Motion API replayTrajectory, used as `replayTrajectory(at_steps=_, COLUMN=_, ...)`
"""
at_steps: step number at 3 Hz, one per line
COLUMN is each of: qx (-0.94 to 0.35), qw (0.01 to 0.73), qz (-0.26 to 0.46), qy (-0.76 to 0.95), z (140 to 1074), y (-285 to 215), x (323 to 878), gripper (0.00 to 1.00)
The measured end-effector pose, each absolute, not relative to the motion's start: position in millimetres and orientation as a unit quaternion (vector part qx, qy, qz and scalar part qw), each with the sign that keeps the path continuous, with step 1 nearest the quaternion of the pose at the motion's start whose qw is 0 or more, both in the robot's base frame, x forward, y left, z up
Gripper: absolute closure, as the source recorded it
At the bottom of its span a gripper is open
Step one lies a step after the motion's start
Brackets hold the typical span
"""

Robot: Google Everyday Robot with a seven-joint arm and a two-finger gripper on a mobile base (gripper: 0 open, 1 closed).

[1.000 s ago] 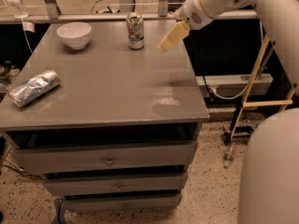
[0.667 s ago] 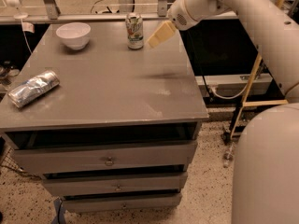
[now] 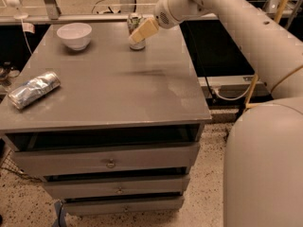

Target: Move 7up can near redbull can

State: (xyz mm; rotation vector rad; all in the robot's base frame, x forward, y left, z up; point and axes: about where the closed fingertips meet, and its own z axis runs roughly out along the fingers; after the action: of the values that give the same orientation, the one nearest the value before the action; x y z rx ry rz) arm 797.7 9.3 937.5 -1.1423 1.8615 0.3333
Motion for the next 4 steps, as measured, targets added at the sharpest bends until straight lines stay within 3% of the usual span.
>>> replayTrajectory(at_steps=4, qx=-0.451, qw=0.439, qz=0.159, qy=0.761, z=917, y=67, x=841, gripper=0.0)
